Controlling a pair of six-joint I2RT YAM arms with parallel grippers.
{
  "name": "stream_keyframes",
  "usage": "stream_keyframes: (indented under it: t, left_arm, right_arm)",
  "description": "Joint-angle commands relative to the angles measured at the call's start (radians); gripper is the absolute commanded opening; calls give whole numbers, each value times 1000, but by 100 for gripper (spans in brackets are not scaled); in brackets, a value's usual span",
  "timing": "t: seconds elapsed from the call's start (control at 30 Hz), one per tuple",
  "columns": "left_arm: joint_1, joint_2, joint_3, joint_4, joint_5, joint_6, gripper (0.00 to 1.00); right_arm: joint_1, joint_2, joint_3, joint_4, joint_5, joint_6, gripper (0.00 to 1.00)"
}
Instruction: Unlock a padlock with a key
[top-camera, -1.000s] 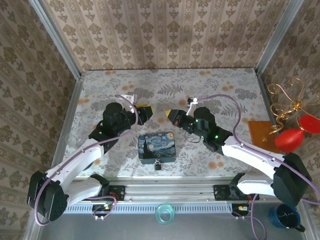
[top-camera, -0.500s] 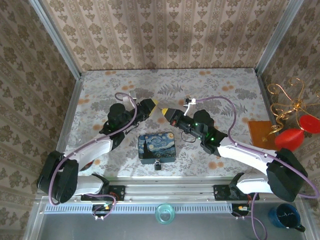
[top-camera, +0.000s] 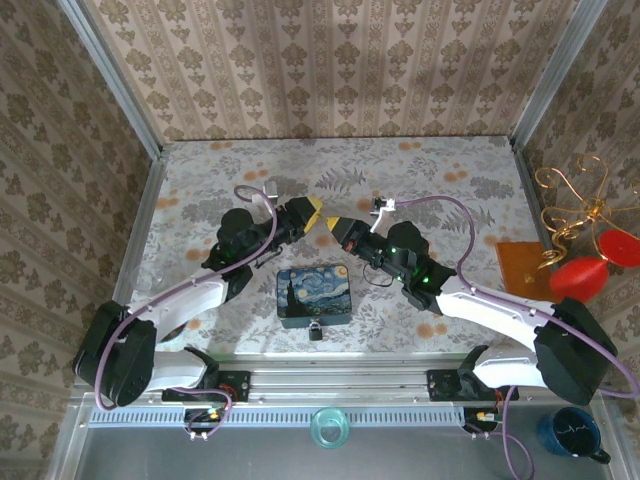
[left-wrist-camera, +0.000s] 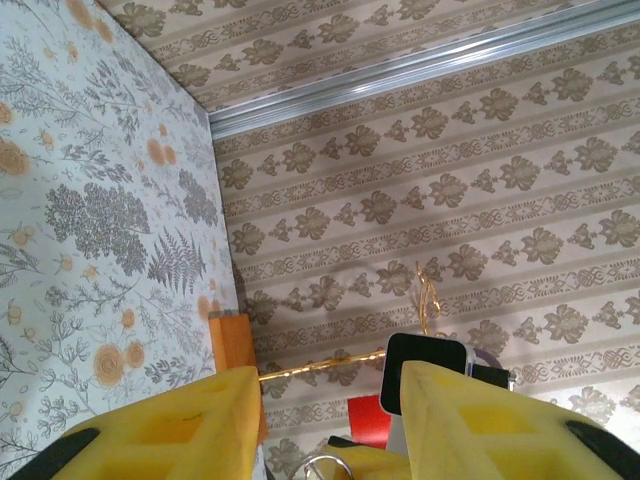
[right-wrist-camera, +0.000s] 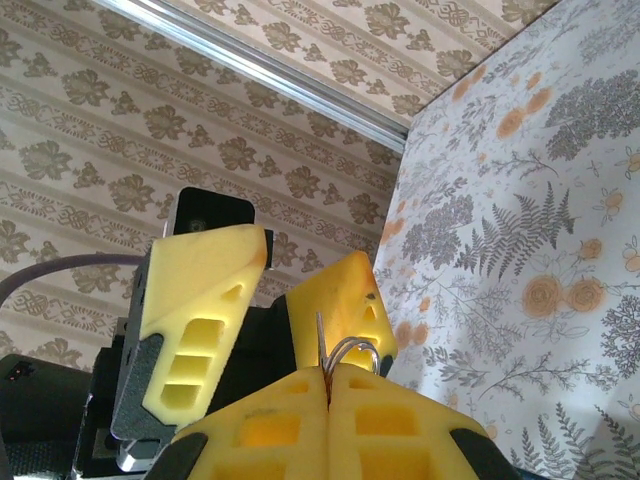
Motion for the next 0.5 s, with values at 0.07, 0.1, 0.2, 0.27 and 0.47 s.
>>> stream_keyframes:
  t: [0.07,0.1,0.2,0.27,0.47]
  left_arm:
    - [-10,-18,46,5,23,-16,37]
    - [-12,-18,47,5,27,-19,35]
    - [-18,-18,51,-8,30,-23,30]
    - [-19,-17,49,-7,30,-25,27]
    - [-34,-5,73,-31,47,-28,15]
  right_arm:
    - [5,-16,37,-8,30,-2,0]
    - [5,-8,36,3,25,10,0]
    - [5,17,39,36,12,33,0]
    - [5,24,45,33,12,36,0]
    - [5,28,44,45,20,50,0]
